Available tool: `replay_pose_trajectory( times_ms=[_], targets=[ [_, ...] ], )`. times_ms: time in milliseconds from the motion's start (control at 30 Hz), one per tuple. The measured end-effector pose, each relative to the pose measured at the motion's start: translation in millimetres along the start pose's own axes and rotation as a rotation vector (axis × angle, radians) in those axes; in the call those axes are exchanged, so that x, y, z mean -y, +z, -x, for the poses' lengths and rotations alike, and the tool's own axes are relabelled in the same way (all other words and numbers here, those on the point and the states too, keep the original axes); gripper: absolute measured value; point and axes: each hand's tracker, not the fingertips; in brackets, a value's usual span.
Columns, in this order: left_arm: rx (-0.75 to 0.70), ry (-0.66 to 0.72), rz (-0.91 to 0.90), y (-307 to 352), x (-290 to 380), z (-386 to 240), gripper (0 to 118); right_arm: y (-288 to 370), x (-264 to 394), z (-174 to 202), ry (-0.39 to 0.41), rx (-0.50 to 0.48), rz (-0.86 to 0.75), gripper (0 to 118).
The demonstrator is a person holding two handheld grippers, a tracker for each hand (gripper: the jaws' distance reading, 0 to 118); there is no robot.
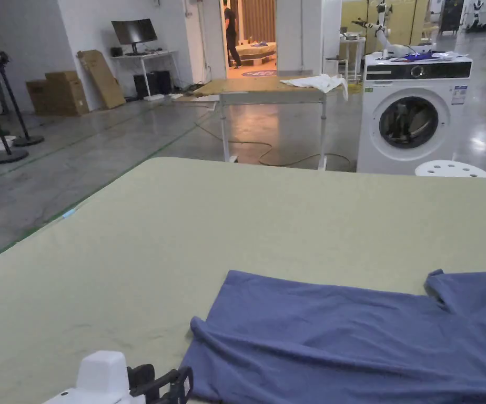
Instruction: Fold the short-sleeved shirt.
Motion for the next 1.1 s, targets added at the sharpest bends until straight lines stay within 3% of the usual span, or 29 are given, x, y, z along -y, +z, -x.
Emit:
replay_pose_trajectory(
  times_ms=[100,267,367,400,500,600,633,667,700,733,833,867,900,967,1033,1100],
  targets=[
    [-0.044,0.024,0.045,-53.0,3.2,19.8,62,0.1,3.5,-5.5,-0.006,0.022,0.019,0],
    [-0.112,-0.021,0.167,-134.8,7.4,36.0,60,5.5,8.7,-16.2,-0.027,0.054,0.043,0],
    [-0.150,-0.025,0.208,-150.6,13.2,35.0,42,8.6,13.7,-21.3,-0.021,0.096,0.068,0],
    [-0.147,-0.091,0.177,-140.4,11.4,24.8,18,9.4,17.2,-25.1,-0.022,0.107,0.076,0],
    [-0.102,-0.229,0.217,-141.5,26.6,9.5,13,-8.3,20.4,-38.9,-0.040,0.123,0.119,0],
    [-0.105,-0.190,0.253,-149.4,22.2,13.5,12,-59.3,14.5,-62.6,-0.012,0.135,0.193,3],
    [-0.093,-0.174,0.275,-150.1,17.5,16.0,12,-79.6,10.9,-73.4,-0.039,0.165,0.255,16],
    [-0.086,-0.170,0.285,-150.2,13.8,18.1,12,-99.7,9.0,-85.4,-0.064,0.189,0.303,44],
    [-0.078,-0.166,0.296,-150.5,11.5,20.0,12,-119.9,9.6,-98.5,-0.095,0.192,0.338,82],
    [-0.076,-0.162,0.300,-150.9,10.9,21.5,12,-137.6,13.2,-111.9,-0.142,0.171,0.354,94],
    [-0.082,-0.155,0.299,-151.4,13.6,19.9,12,-172.9,22.2,-138.7,-0.236,0.299,0.385,86],
    [-0.087,-0.162,0.296,-150.9,15.4,17.7,12,-181.2,25.3,-144.4,-0.248,0.322,0.400,79],
    [-0.092,-0.174,0.293,-150.5,16.3,15.5,12,-186.0,29.3,-148.5,-0.260,0.308,0.399,63],
    [-0.100,-0.191,0.293,-151.1,17.3,13.4,12,-184.3,30.4,-142.9,-0.209,0.333,0.411,48],
    [-0.102,-0.198,0.285,-151.2,20.0,13.1,12,-178.8,25.6,-133.9,-0.137,0.296,0.405,16],
    [-0.099,-0.200,0.284,-150.4,19.9,13.5,12,-179.8,26.5,-129.2,-0.072,0.296,0.423,9]
  ],
)
